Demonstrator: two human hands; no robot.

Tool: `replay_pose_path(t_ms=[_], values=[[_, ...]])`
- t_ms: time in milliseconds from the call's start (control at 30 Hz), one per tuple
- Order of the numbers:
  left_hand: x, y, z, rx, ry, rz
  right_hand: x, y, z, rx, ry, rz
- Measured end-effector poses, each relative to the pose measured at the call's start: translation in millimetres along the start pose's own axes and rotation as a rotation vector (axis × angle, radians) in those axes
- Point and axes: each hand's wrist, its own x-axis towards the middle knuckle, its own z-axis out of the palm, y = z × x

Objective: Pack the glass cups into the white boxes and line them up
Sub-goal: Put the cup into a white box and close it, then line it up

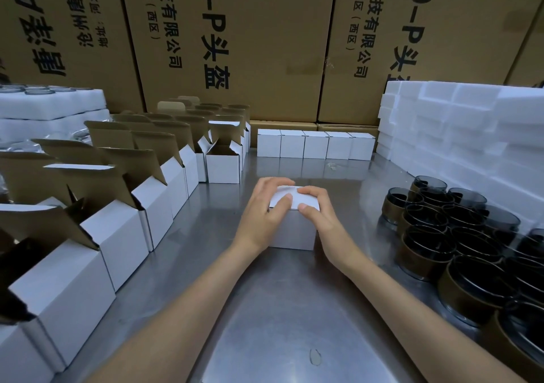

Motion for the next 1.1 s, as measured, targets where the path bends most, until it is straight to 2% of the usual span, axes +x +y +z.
replay_pose_path(t_ms=[167, 300, 467, 533, 633, 733, 1100], values=[[4, 0, -2, -0.166, -0.119, -0.273, -1, 7, -3, -0.248, 0.100, -0.008], [1, -1, -6, -0.160, -0.152, -0.239, -2, 10, -8, -0.447, 0.274, -0.098], [0, -6, -4, -0.042, -0.010, -0.140, 5, 14, -10, -0.592, 0.336, -0.107], [1, -8, -2, 0.050, 0.011, -0.124, 11, 16, -10, -0.612, 0.295, -0.057], [5, -15, -2, 0.095, 0.004, -0.206, 20, 20, -10, -0.646, 0.240, -0.003], [12, -21, -3, 0.091, 0.031, -0.301, 28, 22, -10, -0.605, 0.277, 0.051], [63, -49, 5, 0.098, 0.243, -0.394, 94, 46, -5, -0.566, 0.319, 0.216]])
